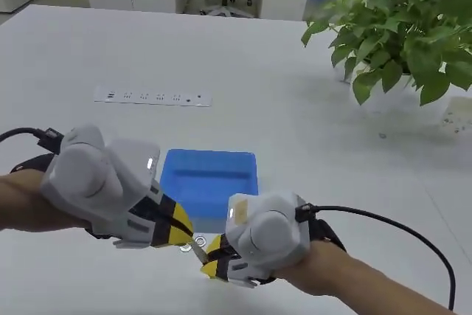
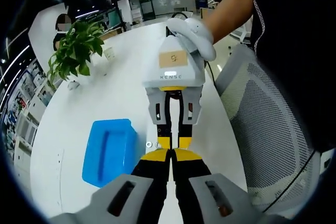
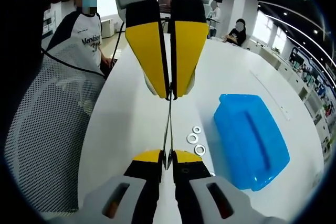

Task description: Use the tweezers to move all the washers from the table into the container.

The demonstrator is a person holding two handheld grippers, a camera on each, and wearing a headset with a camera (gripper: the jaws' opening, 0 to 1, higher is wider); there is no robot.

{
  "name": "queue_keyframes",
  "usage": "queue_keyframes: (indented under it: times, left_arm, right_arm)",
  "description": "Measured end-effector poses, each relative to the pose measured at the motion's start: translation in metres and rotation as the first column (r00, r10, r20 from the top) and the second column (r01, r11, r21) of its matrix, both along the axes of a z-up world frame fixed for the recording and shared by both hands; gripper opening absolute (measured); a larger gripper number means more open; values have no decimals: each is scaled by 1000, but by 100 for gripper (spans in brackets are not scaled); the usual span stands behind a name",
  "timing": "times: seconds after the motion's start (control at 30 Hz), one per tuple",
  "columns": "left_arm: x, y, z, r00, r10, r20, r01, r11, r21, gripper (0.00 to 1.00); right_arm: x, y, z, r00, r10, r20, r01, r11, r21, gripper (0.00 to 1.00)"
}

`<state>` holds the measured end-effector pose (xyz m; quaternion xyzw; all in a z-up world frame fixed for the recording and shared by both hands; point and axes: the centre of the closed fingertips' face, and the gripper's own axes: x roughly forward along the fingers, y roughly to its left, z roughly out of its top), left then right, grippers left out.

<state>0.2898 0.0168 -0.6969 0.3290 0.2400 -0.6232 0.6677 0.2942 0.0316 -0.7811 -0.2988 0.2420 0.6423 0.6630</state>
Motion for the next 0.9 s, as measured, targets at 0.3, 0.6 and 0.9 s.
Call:
queue_keyframes:
  times: [0.3,0.6,0.9]
  left_arm:
    - [-2,-10,-2,1000,-28,-3,27,999,-22,6]
    - [0,-14,-8,999,-34,-23,32,997,-68,6]
    - [-3,-16,-21,998,-24,-56,18,995,-99,6]
  right_arm:
    - [-6,3,-2,1000,-14,-27,15,1000,23,9]
    - [-6,1,-2,999,-27,-41,29,999,39,9]
    - [-7,1,-2,999,-20,-38,22,999,34,9]
